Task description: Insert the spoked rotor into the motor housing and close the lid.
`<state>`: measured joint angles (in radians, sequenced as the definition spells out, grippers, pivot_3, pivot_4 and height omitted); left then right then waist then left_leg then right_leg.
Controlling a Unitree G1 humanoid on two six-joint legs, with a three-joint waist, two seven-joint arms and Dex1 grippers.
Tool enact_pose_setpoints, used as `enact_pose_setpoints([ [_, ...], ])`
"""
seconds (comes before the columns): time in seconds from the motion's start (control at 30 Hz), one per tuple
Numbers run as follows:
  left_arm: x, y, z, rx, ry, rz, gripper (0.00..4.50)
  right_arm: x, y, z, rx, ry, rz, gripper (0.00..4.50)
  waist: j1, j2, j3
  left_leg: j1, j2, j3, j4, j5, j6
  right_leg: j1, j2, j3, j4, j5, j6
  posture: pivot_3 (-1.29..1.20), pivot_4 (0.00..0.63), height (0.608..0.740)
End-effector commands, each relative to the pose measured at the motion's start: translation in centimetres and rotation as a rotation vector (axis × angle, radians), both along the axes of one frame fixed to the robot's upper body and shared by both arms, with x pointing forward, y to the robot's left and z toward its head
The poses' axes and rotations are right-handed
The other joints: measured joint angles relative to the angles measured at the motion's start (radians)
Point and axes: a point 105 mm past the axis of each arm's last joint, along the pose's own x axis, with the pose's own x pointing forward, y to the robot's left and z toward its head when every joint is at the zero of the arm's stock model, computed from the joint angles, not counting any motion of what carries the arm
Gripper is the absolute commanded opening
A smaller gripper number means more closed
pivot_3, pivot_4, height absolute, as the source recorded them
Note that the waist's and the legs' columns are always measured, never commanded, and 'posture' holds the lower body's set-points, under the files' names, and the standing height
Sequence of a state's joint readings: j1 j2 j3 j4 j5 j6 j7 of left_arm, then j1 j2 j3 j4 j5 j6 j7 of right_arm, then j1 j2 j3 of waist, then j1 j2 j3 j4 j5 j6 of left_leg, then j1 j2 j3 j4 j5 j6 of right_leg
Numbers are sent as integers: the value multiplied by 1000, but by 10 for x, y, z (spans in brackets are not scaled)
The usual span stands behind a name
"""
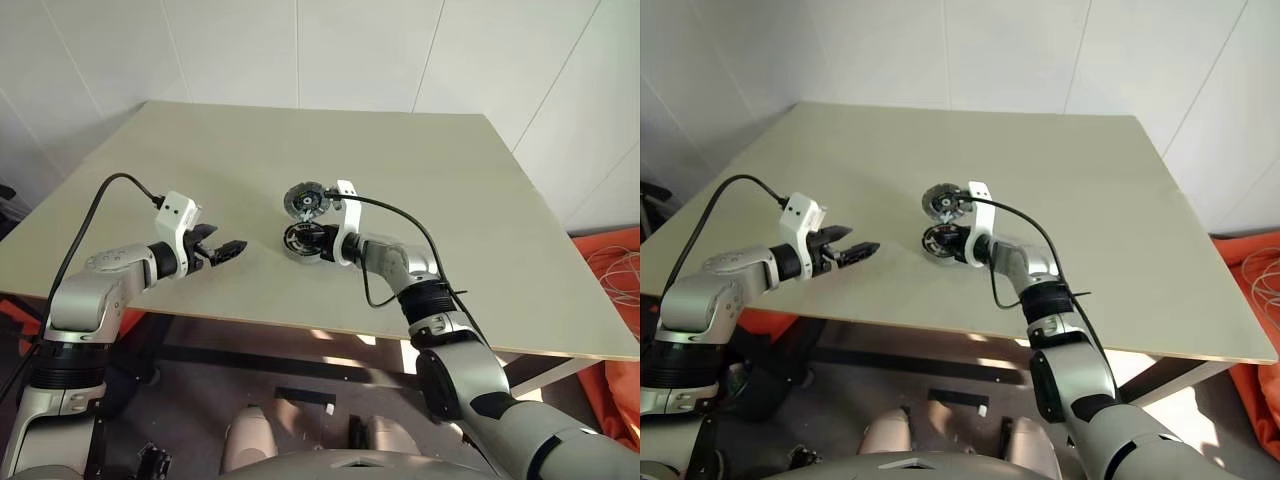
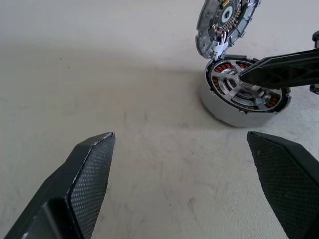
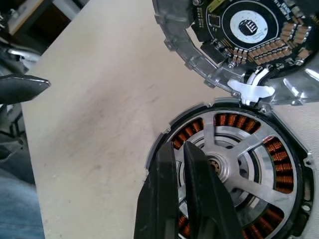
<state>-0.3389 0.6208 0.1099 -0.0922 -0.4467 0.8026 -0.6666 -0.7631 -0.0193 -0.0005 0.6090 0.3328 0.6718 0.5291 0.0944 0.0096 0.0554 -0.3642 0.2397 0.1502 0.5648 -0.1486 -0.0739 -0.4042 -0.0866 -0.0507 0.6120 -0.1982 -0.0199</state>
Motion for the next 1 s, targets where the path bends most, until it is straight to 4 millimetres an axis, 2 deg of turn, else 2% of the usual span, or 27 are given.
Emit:
enact_pose_setpoints([
  [0.03,2,-1,15,11,-65,-9,4500,2,-4,-10,-39,15,-18,290,0,0,0,1,0,0,0,0,0,0,0,0,0,0,0,0,0,740],
  [0.1,2,-1,15,13,-66,-10,4500,3,-6,-7,-33,7,-20,290,0,0,0,2,0,0,0,0,0,1,0,0,0,-1,1,0,0,740],
  [0.37,3,-3,15,10,-67,-14,4500,10,-5,32,53,-81,-3,290,0,0,0,2,0,0,0,0,0,2,0,0,0,-2,4,0,0,740],
  [0.77,3,-4,15,7,-67,-15,4500,2,-4,-9,-30,14,-12,290,-1,0,0,0,0,0,-1,0,0,-1,0,0,0,0,-1,0,0,740],
  [0.83,3,-4,15,6,-68,-14,4500,3,-5,-3,-22,-7,-10,290,-1,0,0,1,0,0,-1,0,0,0,0,0,0,0,-1,0,0,740],
  [1.0,4,-6,15,3,-70,-16,4500,8,-9,27,-25,-147,23,290,-1,0,0,1,0,0,-1,0,0,0,0,0,0,0,0,0,0,740],
])
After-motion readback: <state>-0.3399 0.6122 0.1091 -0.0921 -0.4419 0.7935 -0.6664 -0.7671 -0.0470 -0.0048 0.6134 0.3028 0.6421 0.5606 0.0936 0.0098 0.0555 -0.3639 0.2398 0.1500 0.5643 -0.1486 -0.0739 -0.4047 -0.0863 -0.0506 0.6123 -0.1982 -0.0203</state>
